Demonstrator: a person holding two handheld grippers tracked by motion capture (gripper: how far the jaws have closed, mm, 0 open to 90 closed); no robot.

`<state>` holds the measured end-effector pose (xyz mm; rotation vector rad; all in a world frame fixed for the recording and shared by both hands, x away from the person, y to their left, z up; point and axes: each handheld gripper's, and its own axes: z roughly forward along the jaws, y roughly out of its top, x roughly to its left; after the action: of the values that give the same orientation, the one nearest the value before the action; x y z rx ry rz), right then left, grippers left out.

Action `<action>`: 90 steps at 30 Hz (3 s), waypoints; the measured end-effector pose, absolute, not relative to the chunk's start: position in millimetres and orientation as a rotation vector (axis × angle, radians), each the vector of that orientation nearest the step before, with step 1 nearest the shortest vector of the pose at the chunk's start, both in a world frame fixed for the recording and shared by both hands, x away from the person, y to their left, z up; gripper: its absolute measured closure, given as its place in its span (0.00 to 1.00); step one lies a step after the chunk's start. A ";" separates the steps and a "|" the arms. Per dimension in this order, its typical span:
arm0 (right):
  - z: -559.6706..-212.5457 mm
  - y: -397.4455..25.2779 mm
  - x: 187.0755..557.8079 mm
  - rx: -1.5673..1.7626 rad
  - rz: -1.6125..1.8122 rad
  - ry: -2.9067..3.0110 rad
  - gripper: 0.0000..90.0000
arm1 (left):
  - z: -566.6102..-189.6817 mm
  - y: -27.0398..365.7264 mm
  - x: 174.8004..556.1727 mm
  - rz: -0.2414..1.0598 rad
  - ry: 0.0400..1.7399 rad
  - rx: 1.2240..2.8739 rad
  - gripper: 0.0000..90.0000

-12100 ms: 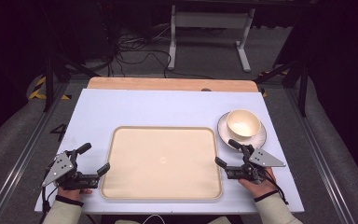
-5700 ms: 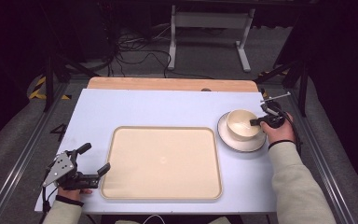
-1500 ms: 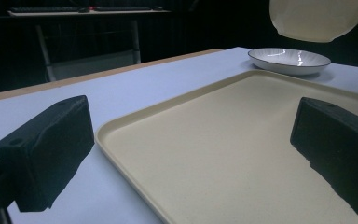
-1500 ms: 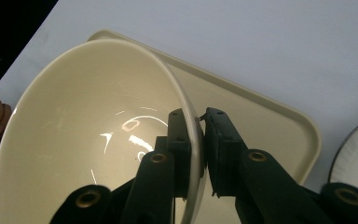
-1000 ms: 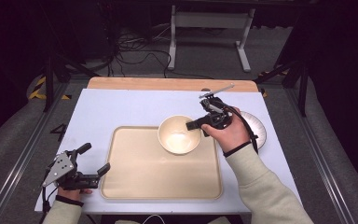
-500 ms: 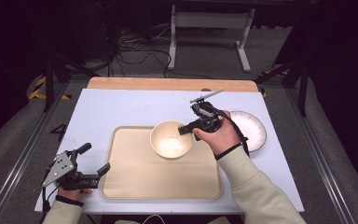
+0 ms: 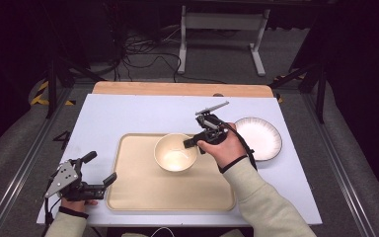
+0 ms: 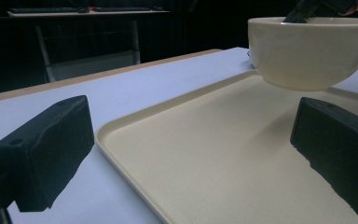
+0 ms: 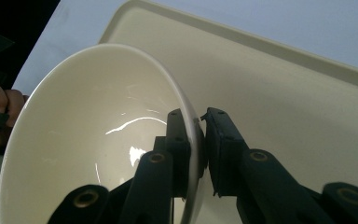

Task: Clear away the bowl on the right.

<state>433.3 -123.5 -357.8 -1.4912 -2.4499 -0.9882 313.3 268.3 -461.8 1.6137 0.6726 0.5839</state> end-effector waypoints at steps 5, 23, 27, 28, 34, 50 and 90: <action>-368.1 -122.3 436.9 -1.506 -0.970 -2.442 0.89 | -461.8 268.3 313.3 0.584 0.672 1.614 0.00; -396.4 -116.1 443.9 -1.552 -0.943 -2.459 0.89 | -461.8 268.1 313.2 0.585 0.671 1.614 0.00; -400.4 -112.4 444.0 -1.546 -0.933 -2.477 0.89 | -461.8 268.2 313.2 0.585 0.672 1.614 0.00; -401.3 -111.7 444.1 -1.547 -0.932 -2.478 0.89 | -461.8 268.1 313.2 0.585 0.671 1.614 0.00; -404.8 -109.4 444.6 -1.552 -0.929 -2.480 0.89 | -461.8 268.1 313.2 0.585 0.671 1.615 0.00; -411.9 -113.1 448.6 -1.503 -0.928 -2.503 0.86 | -461.9 267.7 313.2 0.585 0.673 1.613 0.00; -371.1 -141.7 413.2 -1.105 -1.449 -2.780 0.56 | -462.0 267.9 313.4 0.586 0.675 1.613 0.00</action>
<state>413.2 -141.7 -371.1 -1.1053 -2.7802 -1.4491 313.4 267.9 -462.0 1.6131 0.6748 0.5862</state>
